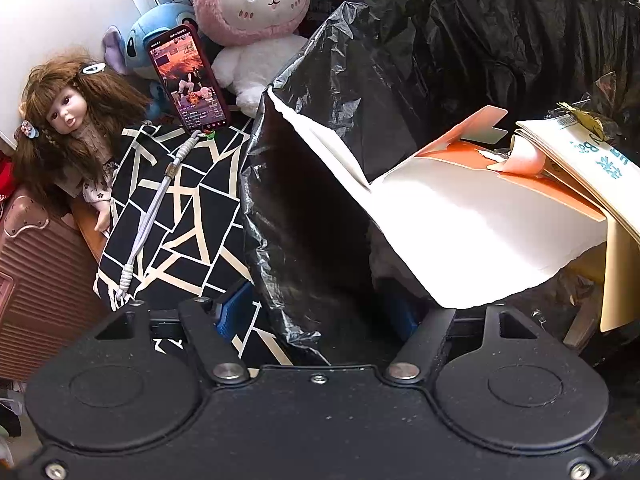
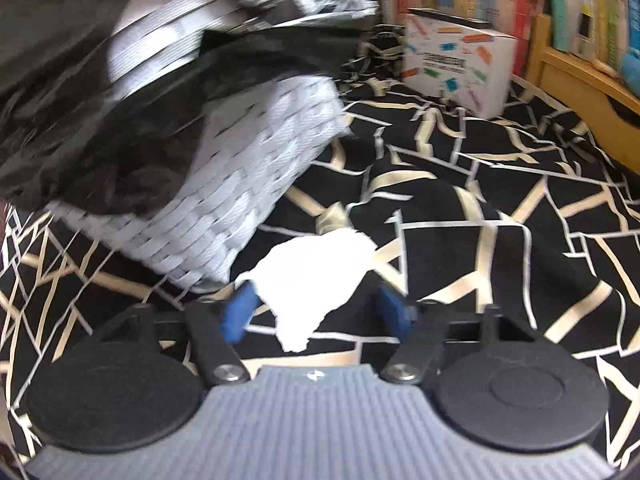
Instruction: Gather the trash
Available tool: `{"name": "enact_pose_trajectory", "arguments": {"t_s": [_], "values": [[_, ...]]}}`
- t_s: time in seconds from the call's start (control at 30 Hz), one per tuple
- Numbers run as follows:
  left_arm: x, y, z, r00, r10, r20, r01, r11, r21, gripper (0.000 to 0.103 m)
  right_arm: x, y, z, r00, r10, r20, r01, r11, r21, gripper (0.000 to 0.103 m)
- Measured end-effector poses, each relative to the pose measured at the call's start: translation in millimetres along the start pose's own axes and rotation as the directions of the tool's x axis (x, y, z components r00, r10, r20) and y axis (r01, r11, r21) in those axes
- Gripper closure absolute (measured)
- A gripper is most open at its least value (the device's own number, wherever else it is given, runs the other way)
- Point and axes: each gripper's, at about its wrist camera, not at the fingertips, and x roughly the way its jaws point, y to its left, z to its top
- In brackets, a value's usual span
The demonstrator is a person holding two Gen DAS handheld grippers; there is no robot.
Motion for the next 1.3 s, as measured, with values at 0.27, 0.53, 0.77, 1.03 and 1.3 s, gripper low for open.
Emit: {"name": "enact_pose_trajectory", "arguments": {"t_s": [0.27, 0.53, 0.77, 1.03, 1.3], "values": [[1, 5, -1, 1.000, -0.010, 0.001, 0.010, 1.000, -0.014, 0.033, -10, -23, -3, 0.999, -0.033, -0.002, 0.033, 0.990, 0.137, 0.100], [4, 11, -1, 1.000, -0.021, -0.001, 0.021, 0.999, -0.031, 0.032, -18, -39, -8, 1.000, 0.013, -0.019, -0.008, 0.963, 0.270, 0.066], [4, 13, 0, 1.000, -0.029, -0.002, 0.029, 0.999, -0.028, 0.032, 5, -71, 21, 0.978, 0.148, -0.145, -0.048, 0.843, 0.535, 0.037], [8, 21, 2, 0.999, -0.045, -0.007, 0.045, 0.998, -0.053, 0.031, 39, -66, 61, 0.945, 0.116, -0.306, 0.078, 0.830, 0.553, 0.039], [10, 25, 3, 0.998, -0.061, -0.009, 0.060, 0.996, -0.062, 0.031, 41, -59, 67, 0.940, 0.052, -0.337, 0.138, 0.847, 0.514, 0.089]]}}
